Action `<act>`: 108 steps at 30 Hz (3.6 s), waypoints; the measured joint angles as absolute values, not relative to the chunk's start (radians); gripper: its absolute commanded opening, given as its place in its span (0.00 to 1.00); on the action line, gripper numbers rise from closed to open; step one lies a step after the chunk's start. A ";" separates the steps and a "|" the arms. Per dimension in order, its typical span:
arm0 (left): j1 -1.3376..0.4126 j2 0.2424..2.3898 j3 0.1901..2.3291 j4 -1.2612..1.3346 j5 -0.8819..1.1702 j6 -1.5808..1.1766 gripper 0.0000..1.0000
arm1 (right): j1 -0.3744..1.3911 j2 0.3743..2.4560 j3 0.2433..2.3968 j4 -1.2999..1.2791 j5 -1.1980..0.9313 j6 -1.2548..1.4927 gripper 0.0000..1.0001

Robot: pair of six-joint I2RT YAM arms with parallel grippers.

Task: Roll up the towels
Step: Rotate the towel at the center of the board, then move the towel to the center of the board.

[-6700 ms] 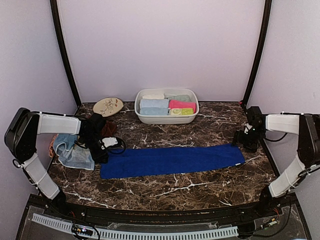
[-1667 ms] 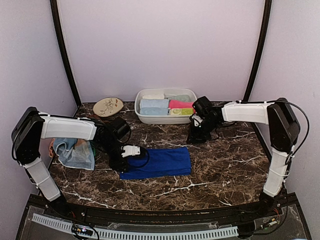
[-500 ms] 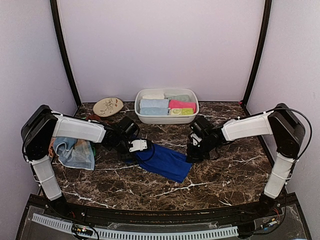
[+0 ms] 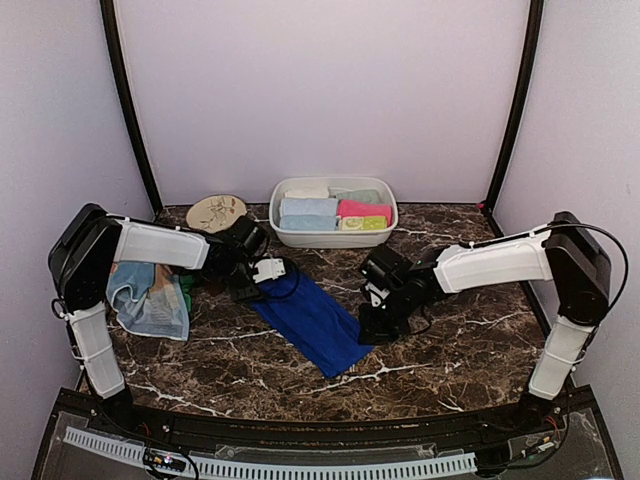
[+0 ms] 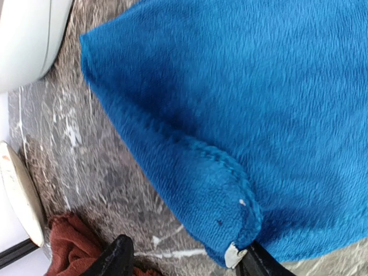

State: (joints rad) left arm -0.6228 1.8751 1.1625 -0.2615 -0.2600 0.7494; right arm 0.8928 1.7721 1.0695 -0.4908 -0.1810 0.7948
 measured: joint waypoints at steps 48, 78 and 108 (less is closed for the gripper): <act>-0.588 1.795 1.079 -0.393 -0.072 0.645 0.49 | 0.816 1.718 1.242 -0.652 -0.225 0.625 0.04; -0.584 2.008 1.322 -0.191 -0.237 0.698 0.69 | 1.106 1.782 1.127 -0.459 -0.244 0.840 0.19; -0.873 1.611 1.058 -0.575 0.380 0.732 0.58 | 0.768 2.286 1.626 -0.231 -0.403 0.744 0.04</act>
